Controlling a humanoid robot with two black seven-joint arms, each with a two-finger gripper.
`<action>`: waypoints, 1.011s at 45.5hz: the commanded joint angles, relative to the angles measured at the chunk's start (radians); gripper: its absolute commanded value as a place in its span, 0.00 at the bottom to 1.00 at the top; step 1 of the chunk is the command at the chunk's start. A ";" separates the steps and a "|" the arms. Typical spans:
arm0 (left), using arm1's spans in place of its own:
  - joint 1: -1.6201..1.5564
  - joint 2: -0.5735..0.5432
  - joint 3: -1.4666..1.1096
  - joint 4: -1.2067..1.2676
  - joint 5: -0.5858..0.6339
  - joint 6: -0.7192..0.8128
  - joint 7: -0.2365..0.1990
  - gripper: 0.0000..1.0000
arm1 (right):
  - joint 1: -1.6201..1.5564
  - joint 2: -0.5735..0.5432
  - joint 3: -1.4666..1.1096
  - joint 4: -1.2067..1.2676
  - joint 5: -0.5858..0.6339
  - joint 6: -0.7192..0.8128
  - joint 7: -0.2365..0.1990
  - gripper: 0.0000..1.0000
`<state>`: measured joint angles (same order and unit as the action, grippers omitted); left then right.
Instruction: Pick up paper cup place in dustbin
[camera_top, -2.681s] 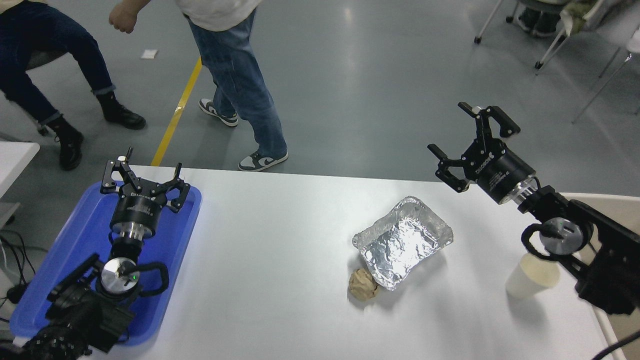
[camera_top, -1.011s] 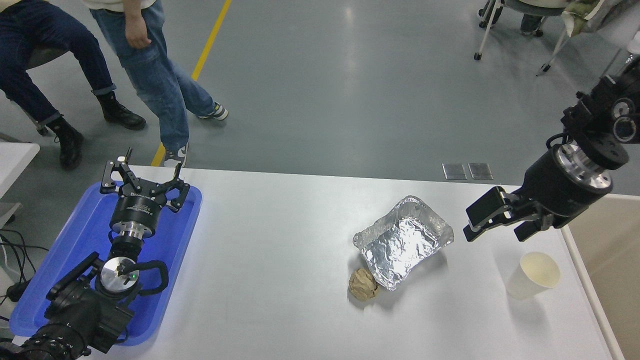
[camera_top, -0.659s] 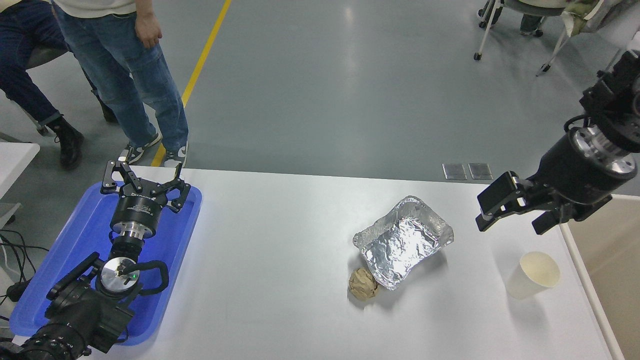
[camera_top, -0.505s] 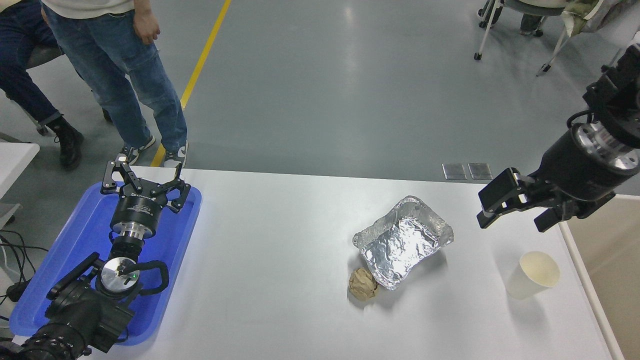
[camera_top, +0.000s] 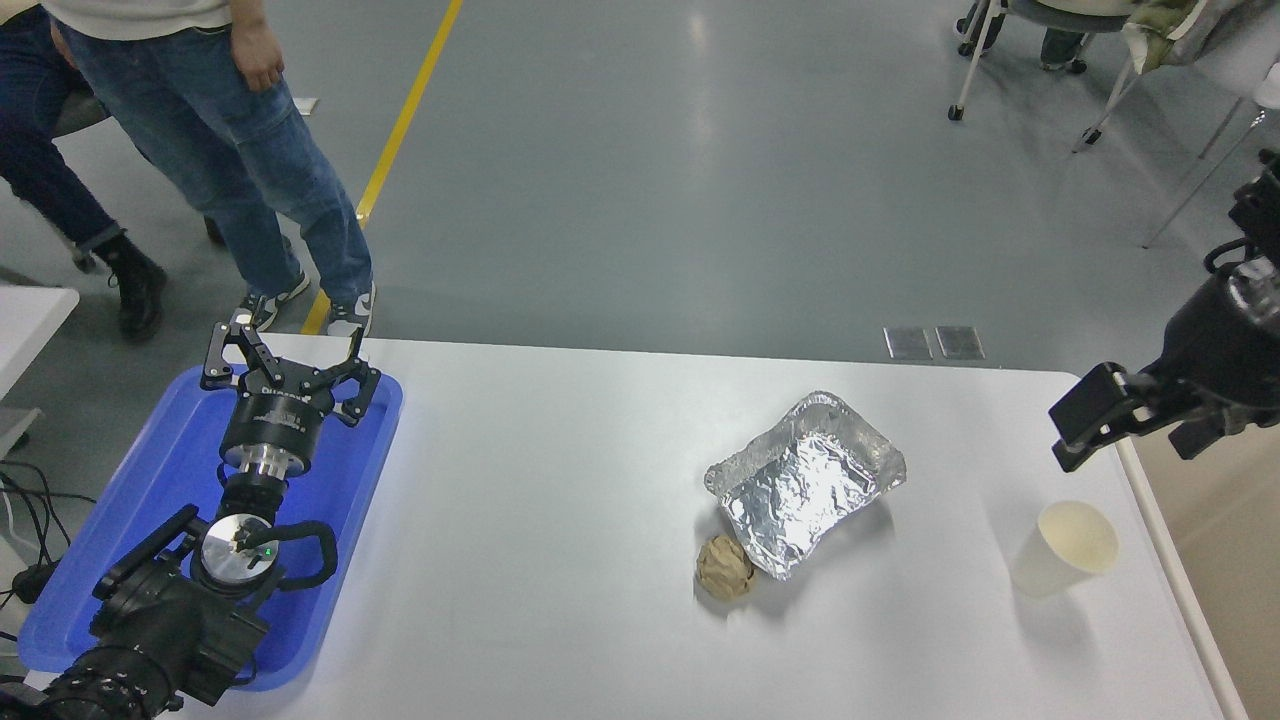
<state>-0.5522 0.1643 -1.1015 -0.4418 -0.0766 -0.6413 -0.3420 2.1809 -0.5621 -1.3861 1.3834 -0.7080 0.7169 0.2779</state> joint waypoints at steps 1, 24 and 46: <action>0.000 0.000 0.000 0.000 0.000 0.000 -0.002 1.00 | -0.234 -0.114 0.071 -0.214 -0.168 -0.105 0.006 1.00; 0.000 0.000 0.000 0.000 -0.002 0.000 -0.002 1.00 | -0.664 -0.154 0.380 -0.469 -0.257 -0.175 0.003 1.00; 0.000 0.000 0.000 0.000 -0.002 0.000 -0.003 1.00 | -0.822 -0.105 0.504 -0.549 -0.248 -0.214 0.003 1.00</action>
<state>-0.5522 0.1641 -1.1014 -0.4418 -0.0781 -0.6412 -0.3445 1.4417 -0.6934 -0.9395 0.8763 -0.9593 0.5290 0.2810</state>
